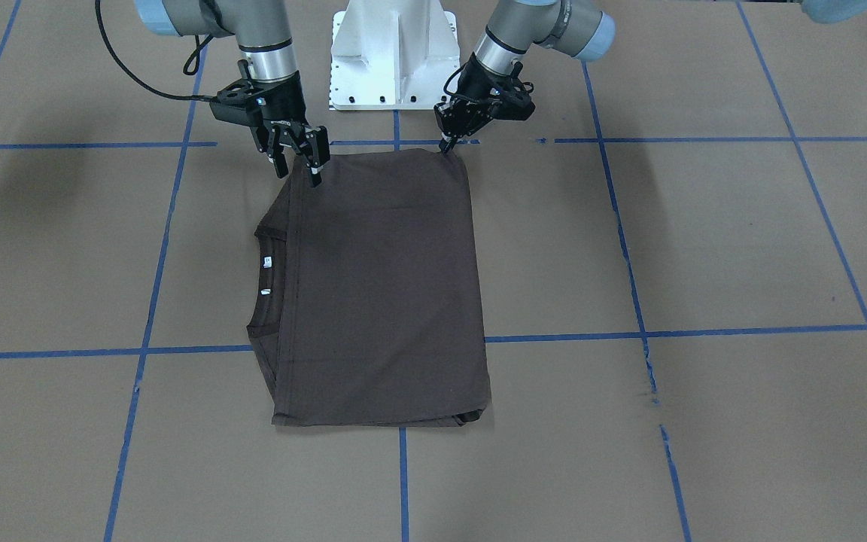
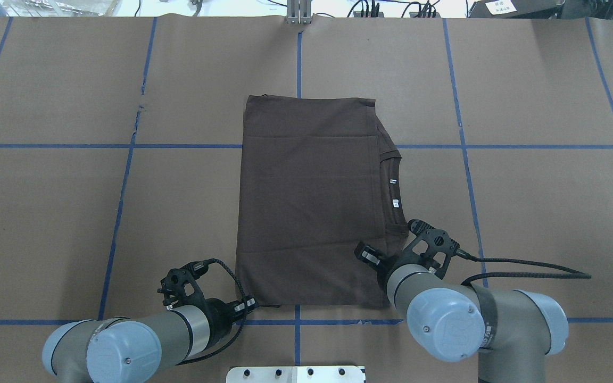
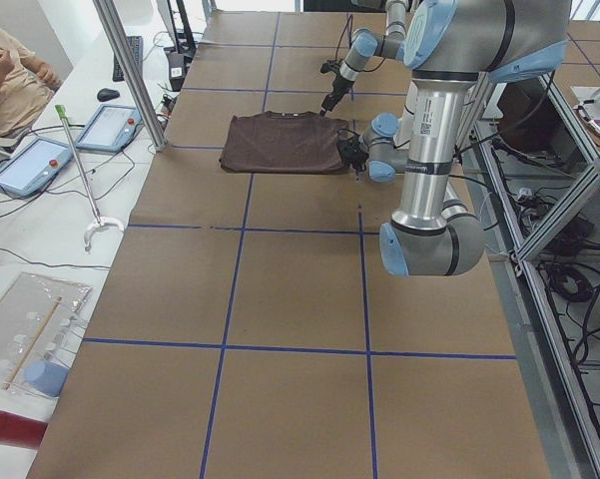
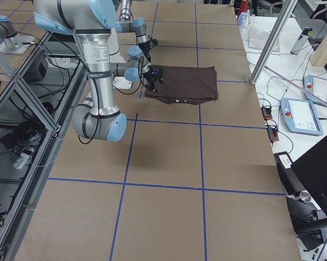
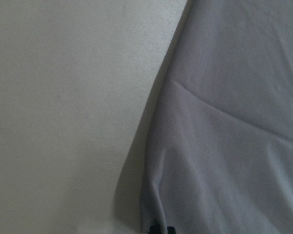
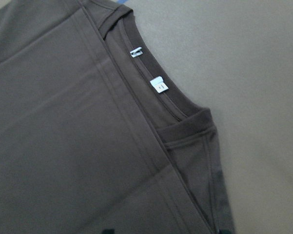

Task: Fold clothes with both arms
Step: 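Grasp the shirt's near corners with both grippers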

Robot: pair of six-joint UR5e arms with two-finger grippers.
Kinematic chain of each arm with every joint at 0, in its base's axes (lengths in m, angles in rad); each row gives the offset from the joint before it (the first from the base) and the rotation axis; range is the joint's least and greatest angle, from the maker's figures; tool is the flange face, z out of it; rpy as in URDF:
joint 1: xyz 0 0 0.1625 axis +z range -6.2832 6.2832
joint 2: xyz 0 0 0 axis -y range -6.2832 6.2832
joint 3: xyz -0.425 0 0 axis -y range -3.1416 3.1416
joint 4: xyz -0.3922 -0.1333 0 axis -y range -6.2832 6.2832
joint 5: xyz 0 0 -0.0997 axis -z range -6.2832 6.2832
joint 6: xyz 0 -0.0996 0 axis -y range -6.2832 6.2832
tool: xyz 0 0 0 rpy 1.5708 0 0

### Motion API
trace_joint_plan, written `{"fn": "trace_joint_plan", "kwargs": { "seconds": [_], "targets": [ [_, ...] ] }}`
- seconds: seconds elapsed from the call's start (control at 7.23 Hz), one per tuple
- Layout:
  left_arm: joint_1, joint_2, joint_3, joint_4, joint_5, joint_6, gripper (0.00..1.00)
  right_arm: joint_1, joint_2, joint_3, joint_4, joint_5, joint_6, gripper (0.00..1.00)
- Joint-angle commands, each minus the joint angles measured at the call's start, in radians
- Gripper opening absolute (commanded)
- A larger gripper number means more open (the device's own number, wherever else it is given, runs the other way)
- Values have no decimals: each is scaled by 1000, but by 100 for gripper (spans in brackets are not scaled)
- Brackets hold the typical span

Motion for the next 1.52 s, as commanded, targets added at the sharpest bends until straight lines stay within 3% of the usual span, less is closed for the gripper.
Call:
{"fn": "trace_joint_plan", "kwargs": {
  "seconds": [0.0, 0.14, 0.41, 1.38],
  "targets": [
    [0, -5, 0, 0, -1, 0, 0, -51, 2, -4, -93, -10, 0, 78],
    [0, -6, -2, 0, -2, 0, 0, -52, 2, -19, -93, -28, -10, 77],
    [0, -10, -3, 0, -2, 0, 0, -52, 4, -22, -90, -48, -15, 64],
    [2, -13, -3, -3, -5, 0, 0, -52, 42, -76, -91, -87, -26, 63]
  ]
}}
